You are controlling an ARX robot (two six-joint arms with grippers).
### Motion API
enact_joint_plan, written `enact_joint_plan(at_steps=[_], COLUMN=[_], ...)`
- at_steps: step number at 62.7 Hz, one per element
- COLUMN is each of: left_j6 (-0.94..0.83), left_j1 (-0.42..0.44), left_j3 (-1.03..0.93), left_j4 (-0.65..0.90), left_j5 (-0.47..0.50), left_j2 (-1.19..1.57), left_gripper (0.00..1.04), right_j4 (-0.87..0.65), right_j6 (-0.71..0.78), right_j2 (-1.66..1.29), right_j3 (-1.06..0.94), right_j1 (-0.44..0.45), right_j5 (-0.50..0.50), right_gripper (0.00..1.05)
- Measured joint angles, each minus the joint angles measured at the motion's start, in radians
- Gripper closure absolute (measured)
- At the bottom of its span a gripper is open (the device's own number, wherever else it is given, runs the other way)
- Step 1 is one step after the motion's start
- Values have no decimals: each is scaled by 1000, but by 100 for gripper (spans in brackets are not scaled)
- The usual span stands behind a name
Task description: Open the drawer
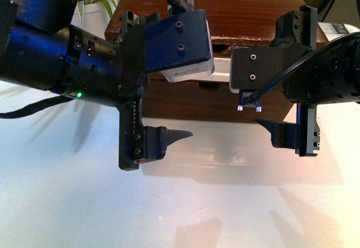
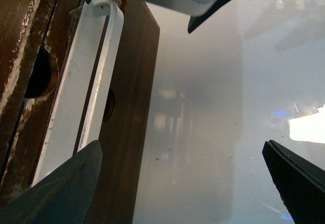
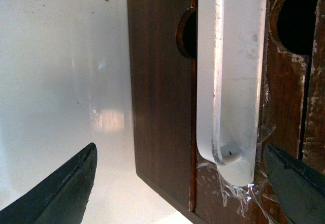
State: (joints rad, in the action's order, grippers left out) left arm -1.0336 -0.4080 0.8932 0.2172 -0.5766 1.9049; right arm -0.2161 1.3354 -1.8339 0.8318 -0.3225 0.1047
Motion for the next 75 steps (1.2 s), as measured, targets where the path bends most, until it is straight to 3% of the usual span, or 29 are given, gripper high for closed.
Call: enact_joint_plan(at_steps=[75], left_j6=[-78], left_j1=[-16], left_j3=[346], left_j4=[-221], left_j5=[1], left_j2=[243], left_gripper=[8], right_j4=[99], right_j6=[32], right_j2=[-122], right_j3=[127], right_j1=[-4], right_j5=[43], right_gripper=[9])
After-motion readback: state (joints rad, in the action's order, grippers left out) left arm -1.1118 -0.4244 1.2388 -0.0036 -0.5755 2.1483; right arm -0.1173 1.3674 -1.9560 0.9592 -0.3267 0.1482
